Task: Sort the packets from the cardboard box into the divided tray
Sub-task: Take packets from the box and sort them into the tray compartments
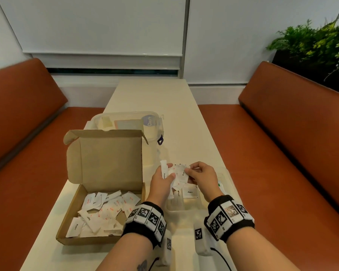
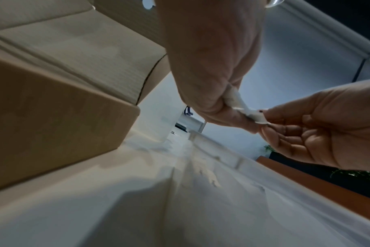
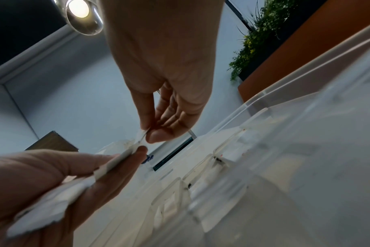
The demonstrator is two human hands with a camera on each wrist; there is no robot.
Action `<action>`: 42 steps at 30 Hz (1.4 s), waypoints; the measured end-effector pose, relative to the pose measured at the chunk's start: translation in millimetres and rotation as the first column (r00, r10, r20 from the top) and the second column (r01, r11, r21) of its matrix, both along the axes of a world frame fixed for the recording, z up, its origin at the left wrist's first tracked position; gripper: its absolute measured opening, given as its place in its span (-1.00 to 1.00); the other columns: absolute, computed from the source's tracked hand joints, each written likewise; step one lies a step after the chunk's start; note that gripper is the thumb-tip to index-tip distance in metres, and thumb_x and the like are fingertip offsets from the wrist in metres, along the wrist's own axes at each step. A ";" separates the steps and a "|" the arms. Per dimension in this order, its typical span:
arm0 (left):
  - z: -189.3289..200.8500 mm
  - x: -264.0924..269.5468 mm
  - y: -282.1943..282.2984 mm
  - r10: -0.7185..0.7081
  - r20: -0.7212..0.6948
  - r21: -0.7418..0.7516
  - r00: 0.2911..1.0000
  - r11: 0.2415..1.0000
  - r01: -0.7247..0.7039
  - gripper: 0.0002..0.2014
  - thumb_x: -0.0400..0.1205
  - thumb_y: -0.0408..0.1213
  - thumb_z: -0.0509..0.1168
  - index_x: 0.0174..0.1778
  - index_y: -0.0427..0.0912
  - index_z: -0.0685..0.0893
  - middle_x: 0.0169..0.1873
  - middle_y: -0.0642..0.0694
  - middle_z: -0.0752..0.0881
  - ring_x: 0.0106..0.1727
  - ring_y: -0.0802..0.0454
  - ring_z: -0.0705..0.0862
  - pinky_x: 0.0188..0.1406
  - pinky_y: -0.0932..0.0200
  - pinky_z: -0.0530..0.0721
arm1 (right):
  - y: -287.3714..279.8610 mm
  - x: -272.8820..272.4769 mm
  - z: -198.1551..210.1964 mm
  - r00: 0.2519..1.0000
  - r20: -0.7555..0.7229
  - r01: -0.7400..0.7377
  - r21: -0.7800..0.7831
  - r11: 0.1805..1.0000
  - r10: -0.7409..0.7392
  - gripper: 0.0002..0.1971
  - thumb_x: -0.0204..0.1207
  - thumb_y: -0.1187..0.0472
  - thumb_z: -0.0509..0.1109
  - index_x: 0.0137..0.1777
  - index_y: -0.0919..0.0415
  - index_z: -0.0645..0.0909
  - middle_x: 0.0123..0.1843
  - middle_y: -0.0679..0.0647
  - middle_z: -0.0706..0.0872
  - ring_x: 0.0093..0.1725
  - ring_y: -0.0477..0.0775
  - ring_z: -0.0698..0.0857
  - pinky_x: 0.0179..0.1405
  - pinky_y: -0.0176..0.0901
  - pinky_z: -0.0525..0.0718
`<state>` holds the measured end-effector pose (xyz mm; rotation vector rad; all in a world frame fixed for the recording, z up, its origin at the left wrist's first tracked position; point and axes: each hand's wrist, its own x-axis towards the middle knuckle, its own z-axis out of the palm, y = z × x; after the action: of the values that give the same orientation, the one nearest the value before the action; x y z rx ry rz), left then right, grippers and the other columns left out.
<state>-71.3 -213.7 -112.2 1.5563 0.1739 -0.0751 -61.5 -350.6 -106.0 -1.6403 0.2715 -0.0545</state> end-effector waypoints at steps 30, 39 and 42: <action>-8.4 -5.6 -8.1 0.149 -0.033 0.191 0.988 0.972 -0.140 -0.82 0.63 -0.19 0.37 -0.11 -0.25 0.75 -0.16 -0.22 0.80 -0.16 -0.08 0.73 -0.24 0.22 0.65 | -39.6 -4.6 -2.0 0.990 -0.080 -0.143 -0.441 0.886 0.120 -0.92 0.36 0.27 0.57 -0.29 0.15 0.72 -0.42 -0.06 0.70 -0.40 -0.17 0.59 -0.37 -0.40 0.45; -10.7 -6.5 0.2 0.204 -0.048 0.113 0.978 0.974 -0.198 -0.84 0.63 -0.24 0.36 0.00 -0.24 0.77 -0.11 -0.25 0.80 0.01 -0.22 0.76 0.03 -0.04 0.69 | -19.9 -0.4 -29.2 0.974 -0.196 -0.216 -0.629 0.747 0.117 -0.96 0.33 0.26 0.57 -0.28 0.22 0.79 -0.41 -0.04 0.65 -0.34 -0.12 0.58 -0.46 -0.45 0.42; -11.3 -5.6 1.2 0.200 -0.053 0.108 0.978 0.975 -0.194 -0.83 0.63 -0.23 0.36 0.03 -0.23 0.77 -0.10 -0.24 0.81 0.02 -0.22 0.76 0.10 -0.13 0.71 | -15.7 0.8 -35.2 0.982 -0.174 -0.179 -0.697 0.694 0.079 -0.97 0.34 0.24 0.56 -0.25 0.18 0.79 -0.15 0.12 0.73 -0.02 0.08 0.63 -0.19 -0.24 0.58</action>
<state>-76.8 -212.5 -123.5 1.6317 0.3863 0.0416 -60.7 -366.2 -141.2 -2.4518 0.2460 0.0683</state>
